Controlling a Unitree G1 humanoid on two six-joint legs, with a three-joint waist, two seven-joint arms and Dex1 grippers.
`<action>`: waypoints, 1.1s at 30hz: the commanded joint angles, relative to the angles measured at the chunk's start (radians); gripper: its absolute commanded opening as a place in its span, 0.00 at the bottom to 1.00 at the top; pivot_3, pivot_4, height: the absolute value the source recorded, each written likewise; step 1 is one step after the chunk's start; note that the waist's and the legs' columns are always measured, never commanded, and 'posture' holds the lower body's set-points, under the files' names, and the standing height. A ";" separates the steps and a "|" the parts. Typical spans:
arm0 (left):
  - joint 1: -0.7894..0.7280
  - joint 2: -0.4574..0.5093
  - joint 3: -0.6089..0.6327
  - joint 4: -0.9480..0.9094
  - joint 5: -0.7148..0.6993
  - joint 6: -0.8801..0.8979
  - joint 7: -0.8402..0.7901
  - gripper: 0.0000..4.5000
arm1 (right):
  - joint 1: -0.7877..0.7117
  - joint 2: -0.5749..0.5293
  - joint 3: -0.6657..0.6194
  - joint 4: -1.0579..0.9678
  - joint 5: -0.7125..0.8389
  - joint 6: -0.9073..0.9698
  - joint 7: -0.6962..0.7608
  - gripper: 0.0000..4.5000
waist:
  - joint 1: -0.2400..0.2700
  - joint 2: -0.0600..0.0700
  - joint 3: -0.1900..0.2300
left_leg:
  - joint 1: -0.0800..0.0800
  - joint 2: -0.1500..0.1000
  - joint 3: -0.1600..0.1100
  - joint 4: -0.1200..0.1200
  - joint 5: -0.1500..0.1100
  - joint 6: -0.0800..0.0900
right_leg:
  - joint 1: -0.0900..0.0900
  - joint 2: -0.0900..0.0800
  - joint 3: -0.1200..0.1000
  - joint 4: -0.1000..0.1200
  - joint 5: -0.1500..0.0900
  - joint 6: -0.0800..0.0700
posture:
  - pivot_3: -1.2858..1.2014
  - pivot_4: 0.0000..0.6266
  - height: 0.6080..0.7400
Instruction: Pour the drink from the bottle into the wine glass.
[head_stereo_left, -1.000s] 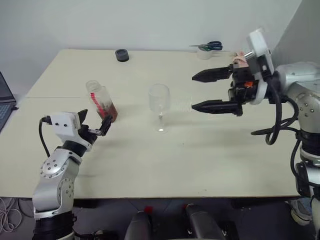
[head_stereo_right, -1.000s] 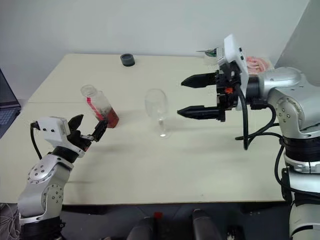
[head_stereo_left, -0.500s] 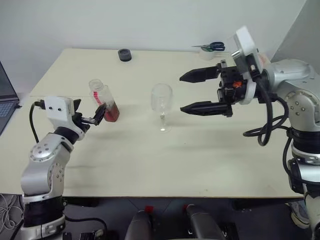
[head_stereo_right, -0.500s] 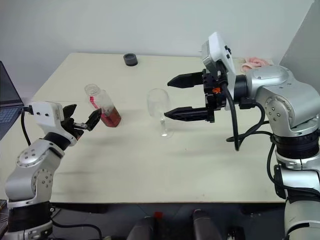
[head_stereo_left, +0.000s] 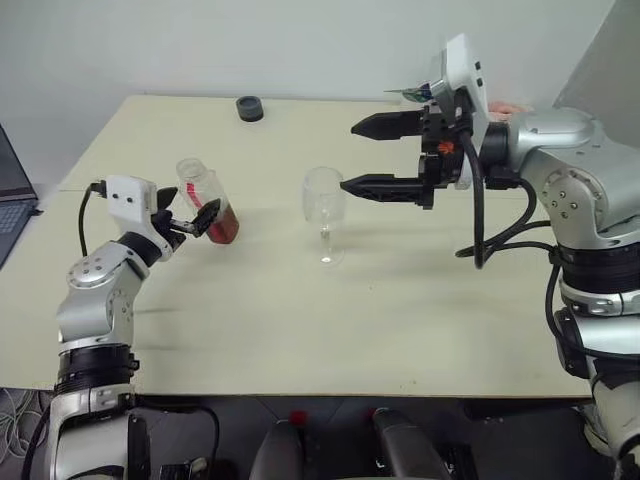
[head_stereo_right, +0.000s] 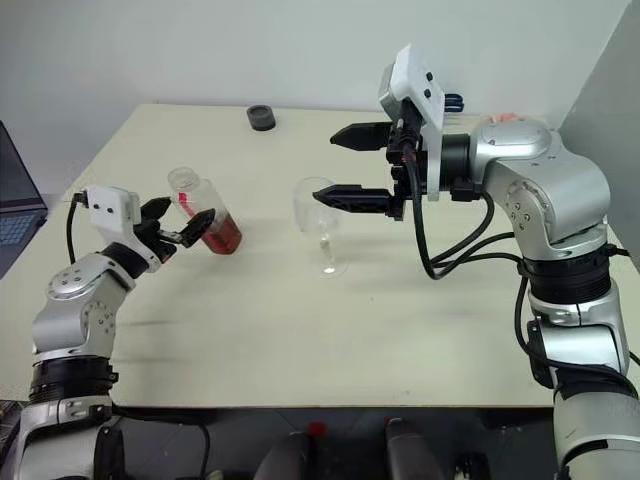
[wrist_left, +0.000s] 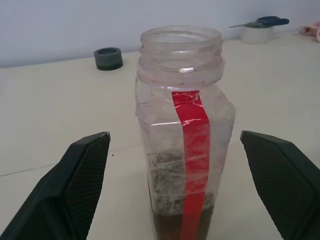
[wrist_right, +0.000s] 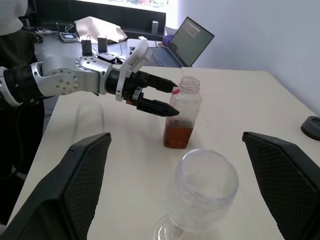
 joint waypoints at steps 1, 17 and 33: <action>-0.059 0.000 -0.013 0.056 0.016 -0.078 -0.046 1.00 | -0.029 0.002 -0.010 -0.016 -0.008 -0.011 -0.015 1.00 | 0.000 0.000 0.000 | 0.000 0.000 0.000 0.000 0.000 0.000 | 0.000 0.000 0.000 0.000 0.000 0.000 | 0.52 0.24 1.00; -0.169 -0.040 -0.047 0.246 0.084 -0.202 -0.056 0.72 | -0.005 0.016 -0.002 -0.038 -0.020 -0.014 -0.049 1.00 | 0.000 0.000 0.000 | -0.001 0.000 -0.001 0.000 0.000 0.000 | 0.000 0.000 -0.001 0.000 0.000 0.000 | 0.52 0.24 1.00; -0.338 0.023 -0.146 0.108 0.138 -0.183 -0.161 0.39 | 0.396 -0.100 -0.298 -0.273 -0.007 -0.043 -0.227 1.00 | 0.029 -0.002 0.001 | -0.005 -0.002 -0.006 0.001 0.000 0.000 | 0.000 -0.001 -0.007 -0.001 0.000 0.000 | 0.52 0.24 1.00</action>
